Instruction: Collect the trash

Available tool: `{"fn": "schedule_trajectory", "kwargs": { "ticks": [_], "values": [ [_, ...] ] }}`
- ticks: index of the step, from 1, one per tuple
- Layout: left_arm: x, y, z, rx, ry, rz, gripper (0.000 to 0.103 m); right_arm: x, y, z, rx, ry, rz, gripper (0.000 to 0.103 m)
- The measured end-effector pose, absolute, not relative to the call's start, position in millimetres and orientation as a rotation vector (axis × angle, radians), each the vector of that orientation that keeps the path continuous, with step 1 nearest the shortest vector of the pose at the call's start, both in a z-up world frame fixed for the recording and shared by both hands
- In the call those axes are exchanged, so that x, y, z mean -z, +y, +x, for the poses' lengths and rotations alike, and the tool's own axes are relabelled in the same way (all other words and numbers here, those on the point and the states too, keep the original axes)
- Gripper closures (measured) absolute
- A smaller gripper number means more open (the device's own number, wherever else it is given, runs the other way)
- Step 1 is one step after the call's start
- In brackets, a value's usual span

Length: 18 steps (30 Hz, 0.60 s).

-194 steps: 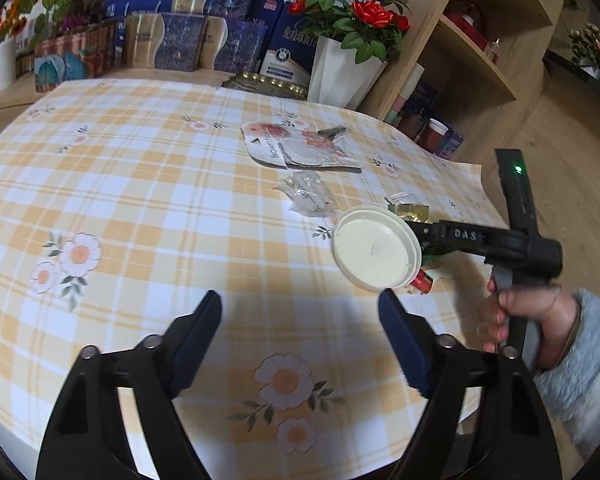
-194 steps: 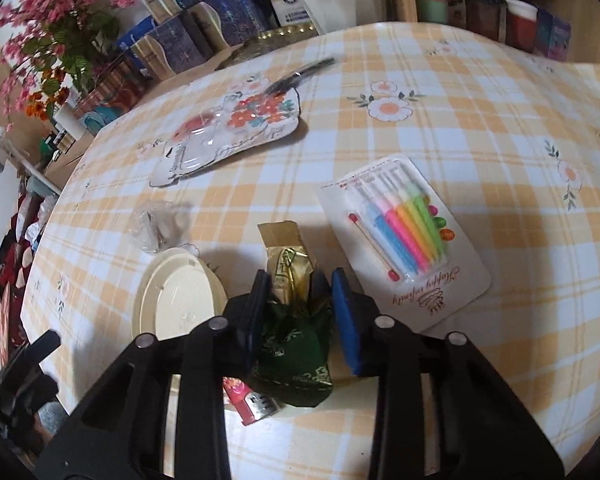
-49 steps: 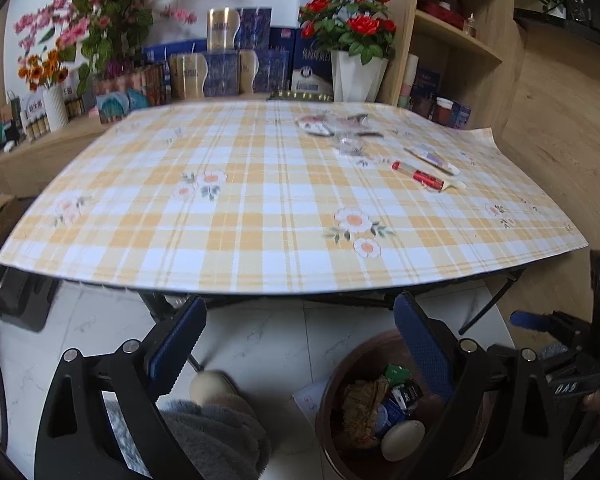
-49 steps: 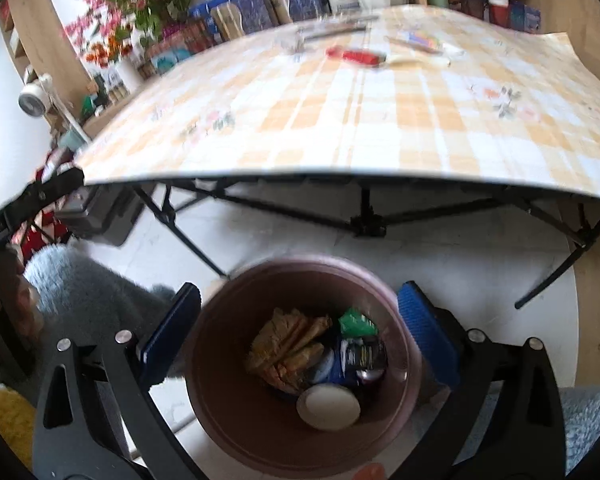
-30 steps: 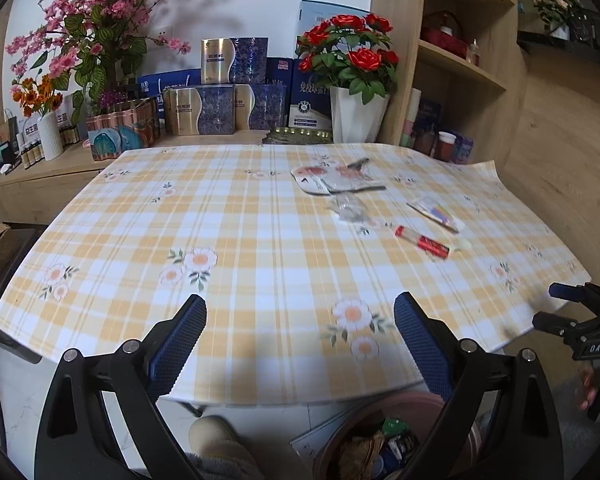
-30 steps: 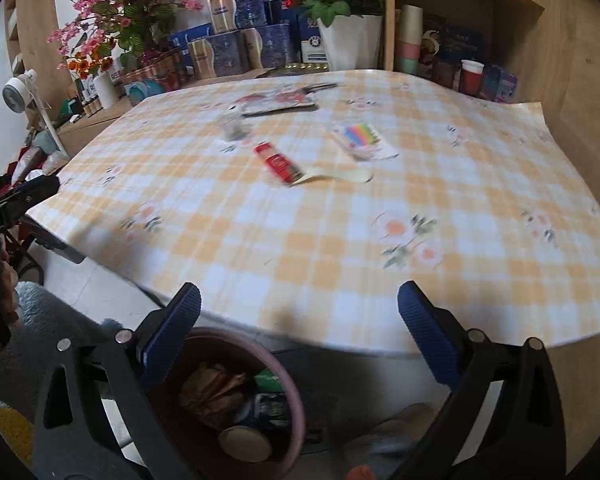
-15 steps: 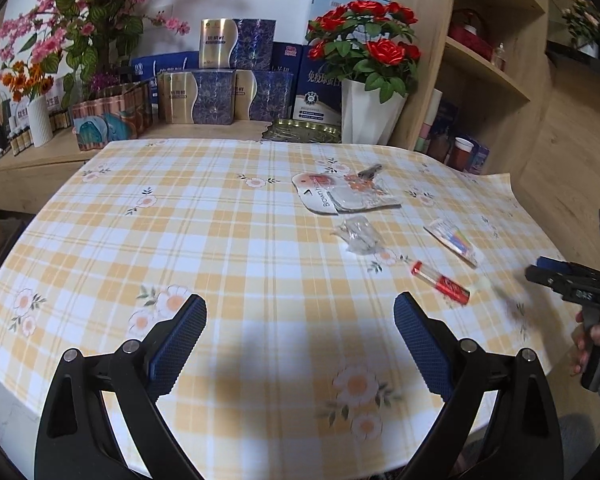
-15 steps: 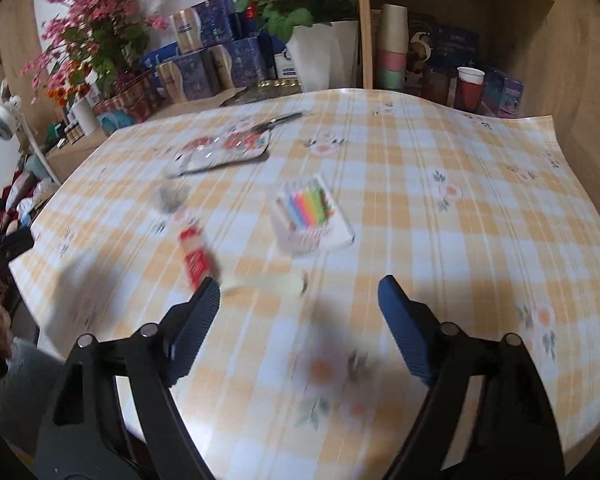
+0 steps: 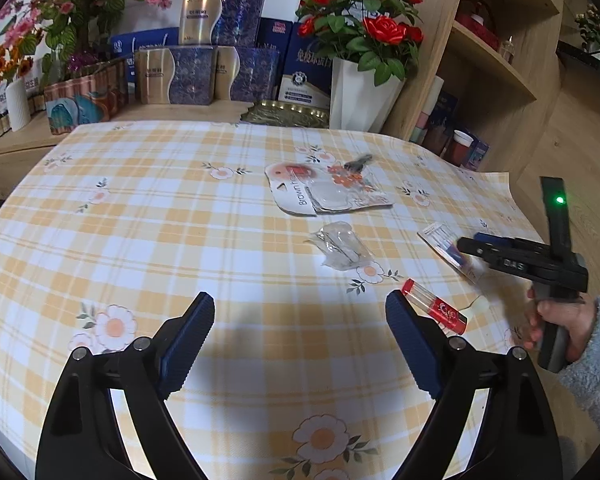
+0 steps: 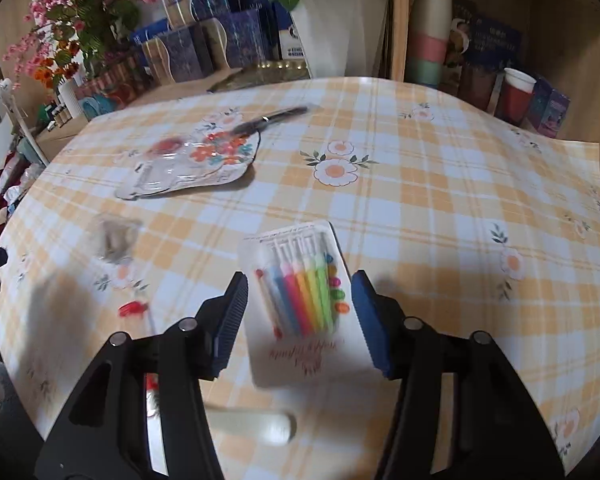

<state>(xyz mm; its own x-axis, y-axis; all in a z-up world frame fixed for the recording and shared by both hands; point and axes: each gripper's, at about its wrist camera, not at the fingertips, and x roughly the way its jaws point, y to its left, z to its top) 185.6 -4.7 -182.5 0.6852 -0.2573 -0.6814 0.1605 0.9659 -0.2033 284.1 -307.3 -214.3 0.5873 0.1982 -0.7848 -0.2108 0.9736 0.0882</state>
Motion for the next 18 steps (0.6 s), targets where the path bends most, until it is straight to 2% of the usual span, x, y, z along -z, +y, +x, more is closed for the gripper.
{"fn": "schedule_trajectory", "kwargs": {
  "ticks": [5, 9, 18],
  "values": [
    [187.7, -8.0, 195.2, 0.239, 0.803, -0.146, 0.019, 225.4, -303.1, 300.4, -0.239, 0.944, -0.026, 0.048],
    [191.6, -11.4, 203.9, 0.242, 0.825, -0.159, 0.020, 230.7, -299.3, 304.5, -0.261, 0.955, -0.046, 0.063],
    [201.9, -25.4, 228.9, 0.266, 0.874, -0.194, 0.026, 223.0, -300.0, 294.6, -0.290, 0.907, -0.034, 0.064]
  ]
}}
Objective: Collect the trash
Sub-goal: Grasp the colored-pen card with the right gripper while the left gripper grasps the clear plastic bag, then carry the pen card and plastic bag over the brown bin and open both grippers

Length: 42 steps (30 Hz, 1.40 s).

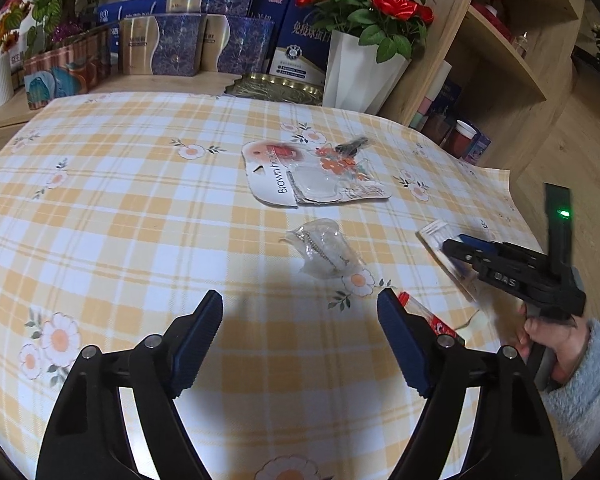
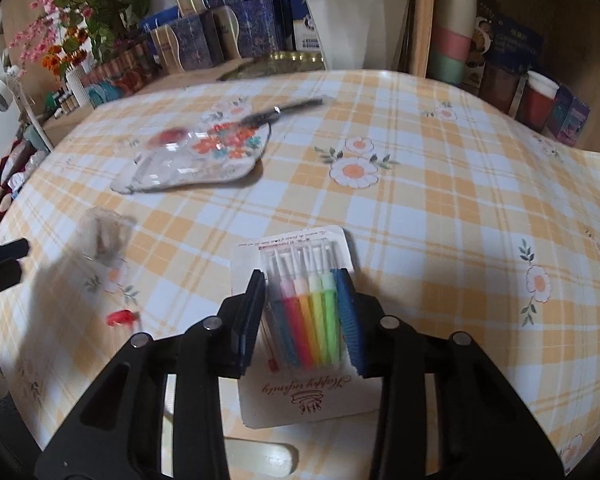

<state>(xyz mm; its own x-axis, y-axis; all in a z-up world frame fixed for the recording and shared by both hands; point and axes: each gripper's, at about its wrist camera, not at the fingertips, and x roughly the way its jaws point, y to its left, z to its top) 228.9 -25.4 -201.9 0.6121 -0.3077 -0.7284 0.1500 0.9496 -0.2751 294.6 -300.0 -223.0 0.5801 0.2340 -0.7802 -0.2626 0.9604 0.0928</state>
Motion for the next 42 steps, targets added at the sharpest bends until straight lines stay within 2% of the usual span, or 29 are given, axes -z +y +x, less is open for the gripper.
{"fn": "schedule_trajectory", "kwargs": {
  "ticks": [2, 5, 17, 19, 20, 21, 24, 35, 42],
  "values": [
    [204.8, -28.8, 237.3, 0.265, 0.889, -0.201, 0.027, 214.8, -301.0, 288.3, -0.297, 0.875, -0.019, 0.065],
    [210.3, -36.9, 253.0, 0.283, 0.927, -0.212, 0.036, 205.6, -303.8, 277.8, -0.301, 0.836, 0.003, 0.065],
    [224.8, -63.8, 297.6, 0.222, 1.010, -0.218, 0.037, 196.1, -309.3, 246.7, -0.312, 0.786, 0.107, 0.065],
    [227.3, -65.2, 298.1, 0.205, 1.017, -0.214, 0.047, 194.6, -309.9, 242.0, -0.314, 0.782, 0.119, 0.065],
    [227.4, -65.2, 296.8, 0.196, 1.011, -0.205, 0.061, 193.1, -310.1, 238.1, -0.314, 0.777, 0.128, 0.065],
    [227.5, -65.6, 296.1, 0.206, 1.011, -0.201, 0.070, 192.3, -310.0, 235.5, -0.314, 0.774, 0.134, 0.065],
    [225.2, -63.4, 287.1, 0.219, 0.993, -0.190, 0.076, 188.1, -308.8, 224.3, -0.319, 0.764, 0.149, 0.065],
    [200.3, -28.6, 227.5, 0.324, 0.974, -0.236, 0.077, 170.5, -300.5, 167.9, -0.328, 0.741, 0.173, 0.065],
    [184.3, -16.9, 158.7, 0.393, 0.943, -0.219, 0.077, 165.3, -293.2, 119.1, -0.331, 0.741, 0.198, 0.064]
  ]
}}
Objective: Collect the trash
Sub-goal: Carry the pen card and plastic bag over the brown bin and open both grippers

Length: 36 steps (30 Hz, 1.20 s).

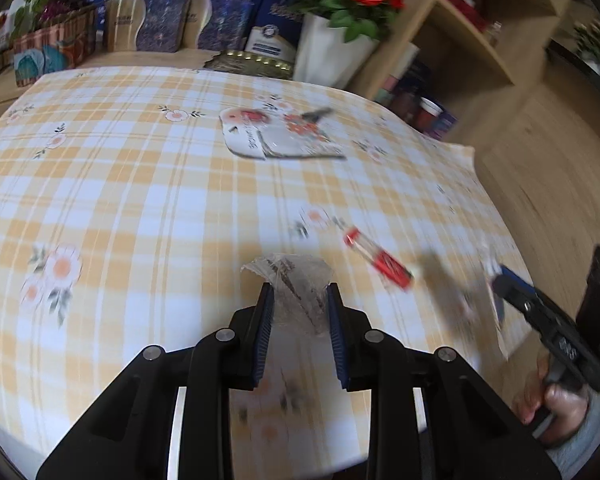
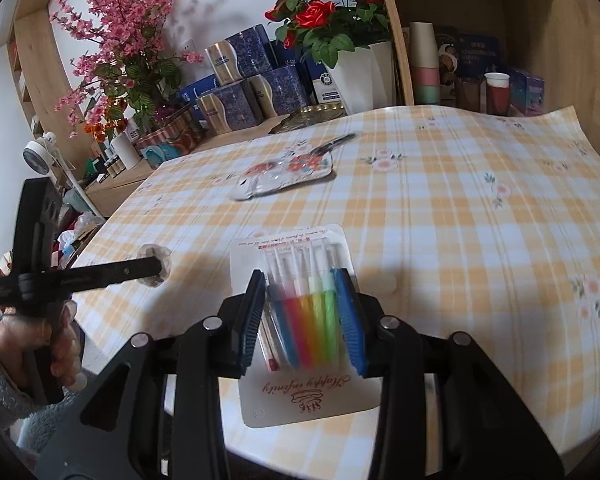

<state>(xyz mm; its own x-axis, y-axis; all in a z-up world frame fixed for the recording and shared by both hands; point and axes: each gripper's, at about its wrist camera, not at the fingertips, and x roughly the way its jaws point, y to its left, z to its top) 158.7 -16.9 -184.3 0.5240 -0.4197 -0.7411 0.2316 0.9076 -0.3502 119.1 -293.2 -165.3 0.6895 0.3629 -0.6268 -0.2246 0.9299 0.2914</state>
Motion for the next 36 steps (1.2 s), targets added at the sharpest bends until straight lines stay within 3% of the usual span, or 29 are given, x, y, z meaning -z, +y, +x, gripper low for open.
{"fn": "schedule_trajectory", "kwargs": {
  "ticks": [16, 31, 36],
  "values": [
    [218.8, -39.8, 14.3, 0.641, 1.044, -0.097, 0.077, 167.4, -281.5, 21.3, -0.317, 0.741, 0.259, 0.065],
    [280.2, -67.8, -13.3, 0.650, 1.252, 0.007, 0.076, 196.5, -279.6, -17.6, -0.299, 0.780, 0.283, 0.064],
    [274.2, -63.1, -13.0, 0.633, 1.235, -0.008, 0.060, 205.5, -277.4, -22.6, -0.304, 0.799, 0.296, 0.064]
  ]
}}
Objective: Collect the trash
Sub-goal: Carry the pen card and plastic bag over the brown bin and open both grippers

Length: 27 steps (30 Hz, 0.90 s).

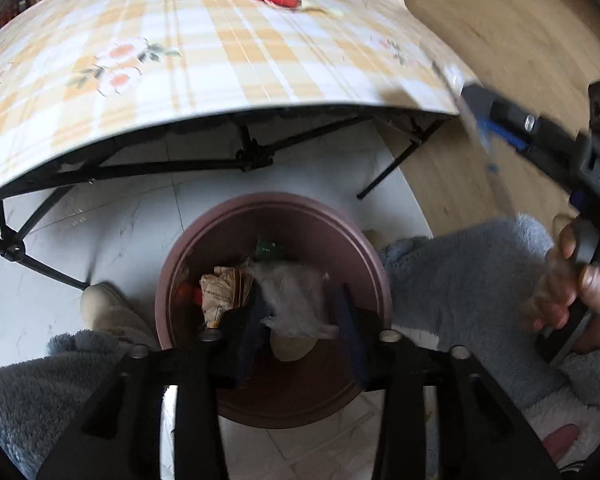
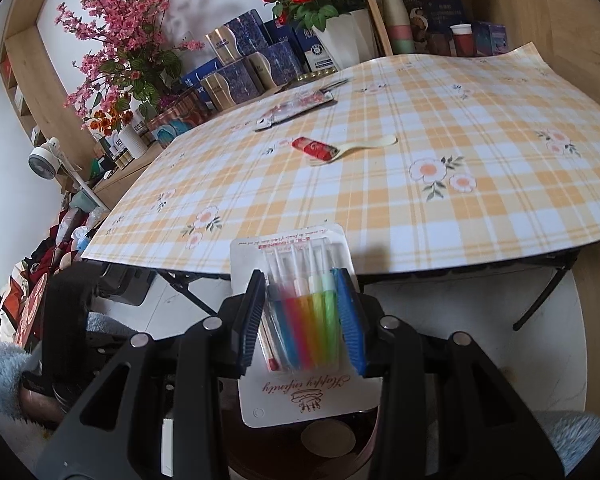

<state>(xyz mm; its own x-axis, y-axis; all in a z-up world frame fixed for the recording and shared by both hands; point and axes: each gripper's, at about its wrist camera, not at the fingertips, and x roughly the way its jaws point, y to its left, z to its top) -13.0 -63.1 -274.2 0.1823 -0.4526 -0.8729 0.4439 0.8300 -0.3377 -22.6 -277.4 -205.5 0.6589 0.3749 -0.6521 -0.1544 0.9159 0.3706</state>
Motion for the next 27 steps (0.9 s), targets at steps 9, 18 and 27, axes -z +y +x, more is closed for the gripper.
{"fn": "schedule_trajectory", "kwargs": {
  "ticks": [9, 18, 27],
  "values": [
    [240.3, -36.7, -13.3, 0.502, 1.061, -0.067, 0.052, 239.1, -259.0, -27.5, -0.341, 0.877, 0.297, 0.064],
    [215.2, 16.3, -11.4, 0.196, 0.869, -0.150, 0.027, 277.0, -219.3, -23.4, -0.380, 1.005, 0.144, 0.064],
    [217.5, 38.5, -11.8, 0.110, 0.856, -0.187, 0.023, 299.3, -202.7, -20.6, -0.391, 1.082, 0.086, 0.064]
  ]
}}
